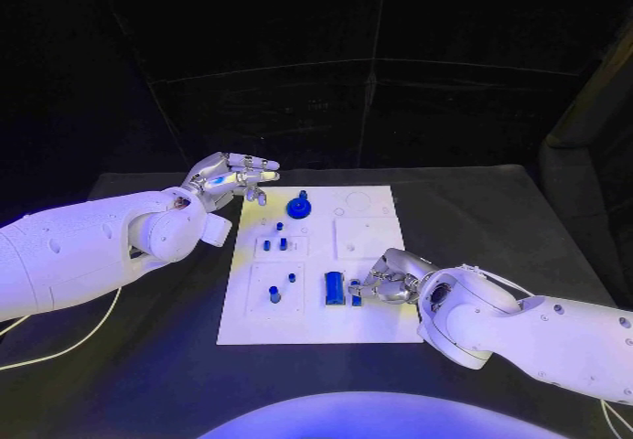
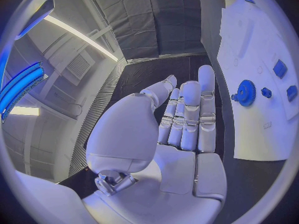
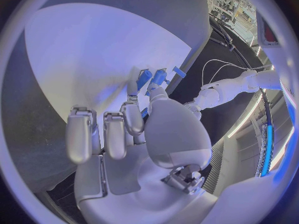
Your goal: Assemble the parts on the task board
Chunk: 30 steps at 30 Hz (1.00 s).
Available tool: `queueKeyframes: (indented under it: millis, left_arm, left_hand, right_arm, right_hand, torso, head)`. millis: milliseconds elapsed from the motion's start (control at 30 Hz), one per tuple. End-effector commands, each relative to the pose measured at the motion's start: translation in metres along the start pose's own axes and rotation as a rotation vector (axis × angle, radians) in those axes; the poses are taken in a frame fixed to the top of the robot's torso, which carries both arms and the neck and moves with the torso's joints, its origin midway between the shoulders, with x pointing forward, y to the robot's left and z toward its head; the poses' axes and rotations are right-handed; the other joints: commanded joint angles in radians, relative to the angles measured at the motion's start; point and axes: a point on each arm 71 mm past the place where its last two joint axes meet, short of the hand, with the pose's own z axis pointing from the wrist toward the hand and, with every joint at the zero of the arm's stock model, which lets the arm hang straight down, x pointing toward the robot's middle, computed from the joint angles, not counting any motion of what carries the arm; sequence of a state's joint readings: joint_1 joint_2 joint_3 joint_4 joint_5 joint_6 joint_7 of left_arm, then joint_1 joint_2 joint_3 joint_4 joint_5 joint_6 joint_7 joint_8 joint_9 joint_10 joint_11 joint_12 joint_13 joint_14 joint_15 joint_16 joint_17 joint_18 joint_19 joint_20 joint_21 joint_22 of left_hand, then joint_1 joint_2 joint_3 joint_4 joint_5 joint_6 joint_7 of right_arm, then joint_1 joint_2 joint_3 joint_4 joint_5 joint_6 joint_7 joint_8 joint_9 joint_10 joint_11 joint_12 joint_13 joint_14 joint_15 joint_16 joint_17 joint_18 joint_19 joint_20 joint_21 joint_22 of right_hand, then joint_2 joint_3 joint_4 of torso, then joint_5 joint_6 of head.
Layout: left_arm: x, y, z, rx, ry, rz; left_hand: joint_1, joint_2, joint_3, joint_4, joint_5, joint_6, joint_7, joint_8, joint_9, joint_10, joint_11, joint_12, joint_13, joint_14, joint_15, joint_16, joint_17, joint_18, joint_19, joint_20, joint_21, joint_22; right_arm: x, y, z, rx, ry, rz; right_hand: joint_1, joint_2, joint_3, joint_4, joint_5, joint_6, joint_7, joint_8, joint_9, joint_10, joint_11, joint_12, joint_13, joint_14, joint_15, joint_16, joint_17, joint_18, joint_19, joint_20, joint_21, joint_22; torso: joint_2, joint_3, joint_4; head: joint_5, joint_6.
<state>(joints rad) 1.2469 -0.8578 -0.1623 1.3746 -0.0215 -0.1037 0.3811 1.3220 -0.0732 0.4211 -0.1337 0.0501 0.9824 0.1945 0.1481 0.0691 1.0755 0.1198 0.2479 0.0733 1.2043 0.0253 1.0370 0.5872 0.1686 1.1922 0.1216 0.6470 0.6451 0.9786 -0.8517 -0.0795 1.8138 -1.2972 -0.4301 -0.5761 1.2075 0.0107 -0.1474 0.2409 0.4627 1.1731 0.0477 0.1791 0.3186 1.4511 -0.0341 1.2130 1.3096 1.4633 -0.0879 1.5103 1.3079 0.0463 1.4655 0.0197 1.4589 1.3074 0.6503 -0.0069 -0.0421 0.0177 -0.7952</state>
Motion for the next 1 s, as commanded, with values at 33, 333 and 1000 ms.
queueKeyframes:
  millis: [33,333,1000]
  left_arm:
    - [0.002,-0.001,0.001,0.002,0.017,-0.005]
    - [0.002,-0.001,0.001,0.001,0.016,-0.005]
    - [0.000,-0.001,0.000,0.000,0.011,-0.003]
  left_hand:
    - [-0.011,0.002,-0.007,0.000,-0.001,-0.005,0.000,0.004,0.000,-0.008,-0.002,0.003,0.000,-0.005,0.002,0.003,0.001,0.013,-0.005,0.001,-0.005,-0.001]
    - [-0.011,0.002,-0.007,0.000,-0.001,-0.005,0.000,0.004,0.000,-0.008,-0.002,0.003,0.000,-0.005,0.002,0.003,0.001,0.013,-0.005,0.001,-0.005,-0.001]
    - [-0.009,0.003,-0.006,-0.001,-0.001,-0.007,-0.001,0.005,0.000,-0.011,-0.003,0.005,0.000,-0.006,0.002,0.003,-0.004,0.014,-0.004,0.001,-0.004,-0.001]
  right_arm:
    - [-0.001,0.002,0.000,-0.014,-0.008,0.008]
    - [-0.002,0.001,0.000,-0.016,-0.017,0.006]
    - [-0.001,-0.008,-0.010,-0.043,0.086,-0.025]
  right_hand:
    - [-0.018,0.002,-0.011,0.018,-0.026,0.018,-0.004,0.010,0.006,0.013,0.003,0.029,0.025,0.089,-0.006,0.006,0.169,-0.005,0.035,-0.006,0.005,0.075]
    - [-0.056,0.004,-0.062,0.044,-0.238,0.016,-0.007,0.024,0.026,0.013,0.001,0.036,0.036,0.089,-0.009,0.004,0.168,-0.004,0.034,-0.009,0.003,0.073]
    - [0.036,-0.011,-0.081,-0.024,-0.233,-0.010,0.002,0.024,0.040,0.005,0.008,0.023,0.034,0.088,-0.003,0.002,0.165,-0.003,0.031,-0.004,-0.002,0.068]
  torso:
    - [0.000,-0.0001,-0.0004]
    - [-0.001,0.0000,-0.0007]
    - [0.000,-0.0004,0.0003]
  head:
    - [-0.002,0.000]
    - [-0.002,-0.001]
    - [-0.004,0.001]
